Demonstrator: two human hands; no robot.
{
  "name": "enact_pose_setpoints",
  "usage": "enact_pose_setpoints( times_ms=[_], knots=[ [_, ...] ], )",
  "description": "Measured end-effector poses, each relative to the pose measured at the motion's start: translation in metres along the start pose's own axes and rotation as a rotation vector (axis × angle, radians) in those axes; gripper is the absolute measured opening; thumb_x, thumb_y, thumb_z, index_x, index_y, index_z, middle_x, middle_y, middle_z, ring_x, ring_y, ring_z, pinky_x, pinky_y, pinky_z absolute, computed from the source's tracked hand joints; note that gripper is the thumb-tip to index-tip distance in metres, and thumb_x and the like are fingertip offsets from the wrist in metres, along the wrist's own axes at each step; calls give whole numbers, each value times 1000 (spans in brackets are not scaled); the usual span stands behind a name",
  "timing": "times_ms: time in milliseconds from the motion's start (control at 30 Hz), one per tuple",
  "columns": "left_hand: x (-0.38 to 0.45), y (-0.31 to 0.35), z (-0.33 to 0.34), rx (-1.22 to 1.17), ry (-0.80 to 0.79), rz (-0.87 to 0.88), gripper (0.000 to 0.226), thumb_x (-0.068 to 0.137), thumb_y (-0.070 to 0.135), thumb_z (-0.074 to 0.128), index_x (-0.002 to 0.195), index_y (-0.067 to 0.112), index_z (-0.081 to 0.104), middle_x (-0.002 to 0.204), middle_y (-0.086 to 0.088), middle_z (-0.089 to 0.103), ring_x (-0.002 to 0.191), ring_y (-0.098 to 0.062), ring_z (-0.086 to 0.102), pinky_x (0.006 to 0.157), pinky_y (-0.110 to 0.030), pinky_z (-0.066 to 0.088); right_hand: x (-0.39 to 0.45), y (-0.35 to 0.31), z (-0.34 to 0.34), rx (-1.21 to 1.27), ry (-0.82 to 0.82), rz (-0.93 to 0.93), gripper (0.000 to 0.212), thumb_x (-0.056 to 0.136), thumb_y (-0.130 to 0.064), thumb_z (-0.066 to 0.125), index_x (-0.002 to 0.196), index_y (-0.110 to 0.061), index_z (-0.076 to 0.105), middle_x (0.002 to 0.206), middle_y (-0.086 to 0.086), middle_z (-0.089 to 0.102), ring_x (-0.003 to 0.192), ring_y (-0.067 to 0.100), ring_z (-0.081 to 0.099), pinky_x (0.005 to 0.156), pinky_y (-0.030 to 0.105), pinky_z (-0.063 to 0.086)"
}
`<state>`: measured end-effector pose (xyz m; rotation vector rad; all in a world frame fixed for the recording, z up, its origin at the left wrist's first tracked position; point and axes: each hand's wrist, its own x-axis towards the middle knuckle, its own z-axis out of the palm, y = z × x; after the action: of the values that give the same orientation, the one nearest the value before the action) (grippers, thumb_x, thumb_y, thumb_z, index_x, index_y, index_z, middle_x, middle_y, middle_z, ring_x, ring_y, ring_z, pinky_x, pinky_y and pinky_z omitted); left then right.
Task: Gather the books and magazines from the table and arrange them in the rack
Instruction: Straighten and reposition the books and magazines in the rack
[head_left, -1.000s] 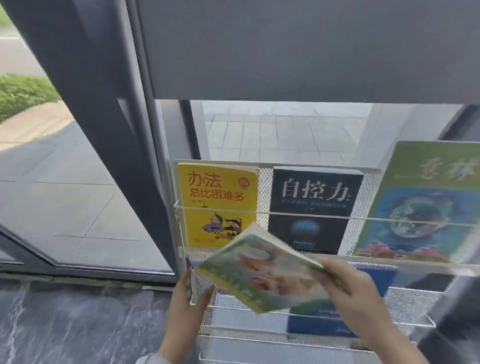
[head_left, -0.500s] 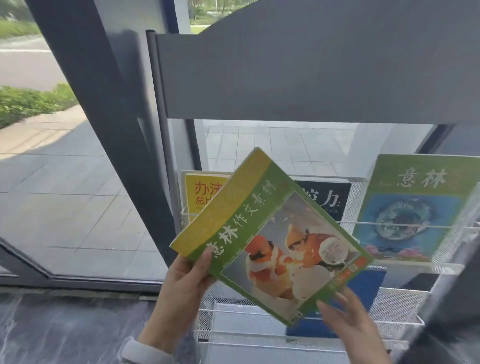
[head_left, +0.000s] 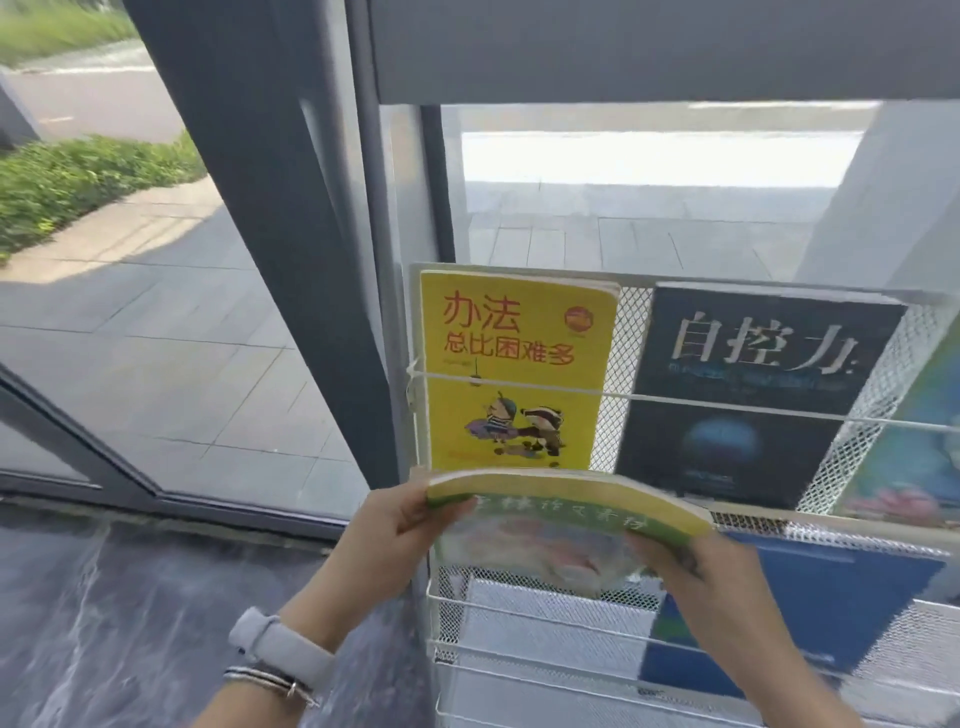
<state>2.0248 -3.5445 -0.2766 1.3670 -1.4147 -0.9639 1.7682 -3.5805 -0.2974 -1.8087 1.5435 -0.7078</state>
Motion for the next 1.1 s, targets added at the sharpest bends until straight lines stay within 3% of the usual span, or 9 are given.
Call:
enact_pose_setpoints(
  times_ms=[67,167,233,400,567,767,900,967,1100],
  knots=[
    [3,-25,4,-12,-28,-40,16,80,26,62,94,26,70,95,18,73,93,-1,65,83,-14,46,6,22,18,-36,0,-10,42,79,-51,54,79,-14,74,62,8,69,55,21,57,53,28,36],
    [3,-60,11,12,-26,-104,17,77,24,62,91,32,70,88,25,72,91,3,65,82,-12,45,12,51,43,-108,-19,-52,83,68,-79,32,76,-8,75,61,5,70,52,6,60,55,18,42],
    [3,-79,12,97,-21,-105,14,78,32,64,84,44,70,86,27,72,88,4,65,81,-13,47,16,61,53,-149,3,-97,68,75,-68,42,77,-8,74,53,0,65,55,-8,57,53,9,40],
    [2,-115,18,217,-13,-90,23,80,23,62,81,46,66,82,31,70,80,6,64,74,-11,47,18,90,78,-209,84,-247,62,85,-61,32,74,-12,69,51,1,63,42,17,56,49,22,42],
    [1,-134,27,212,35,-106,22,80,16,63,88,37,63,83,30,69,80,5,64,73,-9,46,17,101,92,-70,9,-99,6,81,-16,66,75,-14,68,51,-13,53,49,12,48,53,17,38],
    [-3,-127,42,370,284,-50,27,77,14,68,100,15,55,82,17,63,70,10,63,64,-3,45,6,96,91,-57,101,-132,13,78,-13,69,90,-13,65,71,-9,61,60,9,61,61,7,44],
    [-21,-122,59,563,484,71,50,72,4,70,115,13,47,102,-5,52,80,-3,46,74,-21,43,-13,101,74,-2,176,-48,28,76,-18,71,102,-14,62,86,-4,63,69,7,62,67,3,45],
    [-30,-121,78,607,470,150,52,71,7,72,115,16,46,108,-5,47,90,-8,41,81,-30,43,-22,111,59,-32,183,-2,23,75,-22,70,96,-14,62,82,-3,65,72,11,63,66,12,47],
    [-31,-107,142,520,173,219,43,80,37,51,121,29,41,116,32,37,101,2,41,91,-23,45,-37,136,27,-42,277,88,15,76,-15,70,90,-13,64,80,-6,62,73,12,60,68,8,41]
  ],
)
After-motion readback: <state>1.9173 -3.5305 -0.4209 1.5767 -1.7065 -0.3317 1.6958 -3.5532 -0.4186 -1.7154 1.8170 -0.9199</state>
